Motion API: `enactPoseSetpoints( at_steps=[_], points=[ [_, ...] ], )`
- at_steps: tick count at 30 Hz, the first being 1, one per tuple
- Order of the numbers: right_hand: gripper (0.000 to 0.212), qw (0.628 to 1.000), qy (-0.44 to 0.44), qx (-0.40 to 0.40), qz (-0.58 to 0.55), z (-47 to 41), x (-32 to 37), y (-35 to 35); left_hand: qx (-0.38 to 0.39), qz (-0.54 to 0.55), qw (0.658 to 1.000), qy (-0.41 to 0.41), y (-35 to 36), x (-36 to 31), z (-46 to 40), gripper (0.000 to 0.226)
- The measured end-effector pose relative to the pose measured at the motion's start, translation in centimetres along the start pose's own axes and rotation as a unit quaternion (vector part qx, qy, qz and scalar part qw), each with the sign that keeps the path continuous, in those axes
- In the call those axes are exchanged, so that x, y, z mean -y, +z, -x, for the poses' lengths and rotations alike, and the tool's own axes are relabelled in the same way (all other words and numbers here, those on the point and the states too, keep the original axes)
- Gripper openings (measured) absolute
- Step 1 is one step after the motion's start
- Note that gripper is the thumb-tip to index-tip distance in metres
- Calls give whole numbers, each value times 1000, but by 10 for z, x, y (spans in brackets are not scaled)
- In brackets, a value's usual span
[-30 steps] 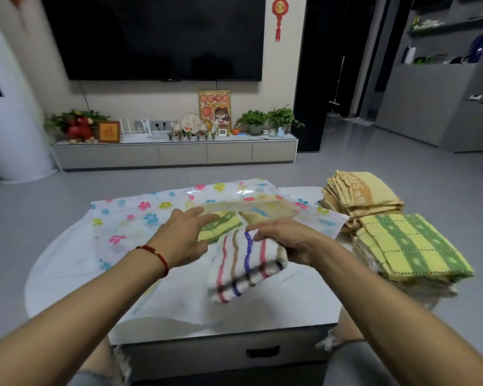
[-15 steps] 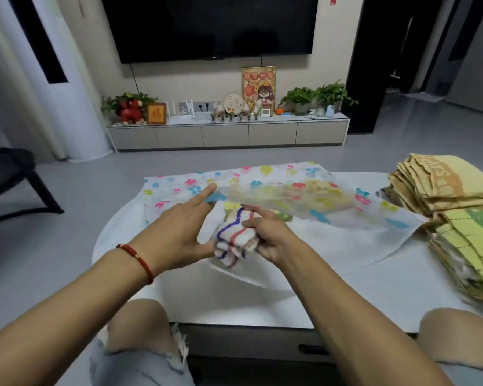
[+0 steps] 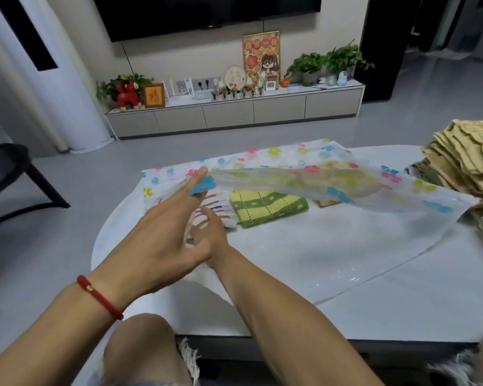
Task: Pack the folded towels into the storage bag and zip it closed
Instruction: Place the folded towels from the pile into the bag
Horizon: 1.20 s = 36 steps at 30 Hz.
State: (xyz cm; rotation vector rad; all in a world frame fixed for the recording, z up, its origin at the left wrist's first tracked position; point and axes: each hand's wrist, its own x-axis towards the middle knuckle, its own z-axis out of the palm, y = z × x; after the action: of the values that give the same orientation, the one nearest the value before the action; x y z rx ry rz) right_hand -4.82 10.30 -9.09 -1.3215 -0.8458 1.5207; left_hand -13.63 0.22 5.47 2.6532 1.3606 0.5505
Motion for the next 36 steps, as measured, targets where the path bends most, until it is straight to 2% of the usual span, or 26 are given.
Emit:
enactPoseSetpoints(
  at_steps=[2, 4, 6, 8, 9, 13, 15, 19, 23, 26, 29, 31, 33, 35, 36],
  points=[
    [62, 999, -16, 32, 7, -5, 3, 3, 11, 2, 1000, 4, 2, 1, 3, 53],
    [74, 997, 12, 78, -21, -3, 11, -2, 11, 1, 1000, 4, 3, 3, 6, 43],
    [84, 998, 23, 65, -3, -4, 14, -15, 2, 7, 1000, 3, 2, 3, 7, 37],
    [77, 996, 12, -3, 87, -1, 10, -27, -3, 7, 1000, -1, 3, 1, 8, 43],
    [75, 994, 5, -9, 108, -1, 6, -32, -1, 2, 1000, -7, 4, 0, 8, 50],
    [81, 991, 28, 93, 89, 9, 8, -44, 4, -21, 999, -24, 8, -2, 9, 67],
    [72, 984, 0, 114, 140, 18, 17, -55, 7, -24, 999, -37, 9, -4, 8, 73],
    [38, 961, -33, 130, 241, 68, 22, -102, -15, -83, 994, -74, 15, -17, -2, 80],
    [31, 939, -54, 139, 310, 145, 30, -188, -32, -199, 980, -3, 32, -46, -20, 60],
    [27, 925, -66, 57, 369, 193, 45, -264, 3, -244, 969, 48, 53, -74, -44, 56],
    [28, 893, -112, -112, 421, 223, 62, -338, 44, -268, 958, 93, 80, -99, -68, 58],
    [31, 828, -140, -261, 476, 235, 72, -388, 61, -276, 952, 122, 96, -113, -78, 60],
    [32, 738, -127, -393, 533, 243, 81, -440, 74, -275, 949, 138, 106, -123, -86, 63],
    [38, 677, -44, -454, 577, 246, 89, -485, 82, -268, 949, 142, 110, -129, -94, 66],
    [42, 671, 22, -467, 576, 246, 92, -503, 81, -262, 952, 139, 111, -130, -97, 66]
  ],
)
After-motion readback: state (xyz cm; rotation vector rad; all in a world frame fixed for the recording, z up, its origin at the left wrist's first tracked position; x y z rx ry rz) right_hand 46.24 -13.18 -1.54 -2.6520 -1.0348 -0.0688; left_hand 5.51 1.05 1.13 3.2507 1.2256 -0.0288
